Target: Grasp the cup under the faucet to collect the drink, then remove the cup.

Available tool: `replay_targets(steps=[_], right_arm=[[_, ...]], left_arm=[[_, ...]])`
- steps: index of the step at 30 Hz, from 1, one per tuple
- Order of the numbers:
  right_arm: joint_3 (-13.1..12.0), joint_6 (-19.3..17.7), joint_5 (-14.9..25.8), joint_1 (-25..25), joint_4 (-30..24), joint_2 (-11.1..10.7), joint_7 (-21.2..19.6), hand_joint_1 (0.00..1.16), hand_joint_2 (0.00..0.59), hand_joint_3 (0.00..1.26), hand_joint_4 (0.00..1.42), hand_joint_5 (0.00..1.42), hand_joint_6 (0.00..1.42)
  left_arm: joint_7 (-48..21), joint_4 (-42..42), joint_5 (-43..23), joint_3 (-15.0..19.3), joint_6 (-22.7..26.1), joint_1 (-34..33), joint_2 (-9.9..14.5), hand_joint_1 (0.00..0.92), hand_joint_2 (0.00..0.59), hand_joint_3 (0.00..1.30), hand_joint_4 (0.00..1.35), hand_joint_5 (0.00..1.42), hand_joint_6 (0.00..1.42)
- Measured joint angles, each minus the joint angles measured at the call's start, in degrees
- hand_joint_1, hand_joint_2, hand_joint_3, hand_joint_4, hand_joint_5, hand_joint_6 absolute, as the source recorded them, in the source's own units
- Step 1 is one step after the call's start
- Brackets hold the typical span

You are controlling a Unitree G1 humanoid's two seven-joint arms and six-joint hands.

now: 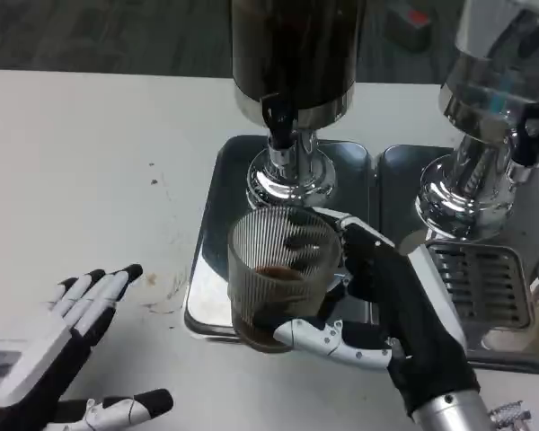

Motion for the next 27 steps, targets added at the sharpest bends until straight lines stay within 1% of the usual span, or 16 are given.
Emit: replay_targets(steps=[27], right_arm=[[0.01,0.18,0.03,0.07,0.00,0.21,0.00,1.02,0.224,0.38,0.55,0.72,0.93]], left_arm=[[-0.33,0.01,-0.97,0.00,0.00,-0.24,-0.41,0.000,0.058,0.00,0.00,0.00,0.00]])
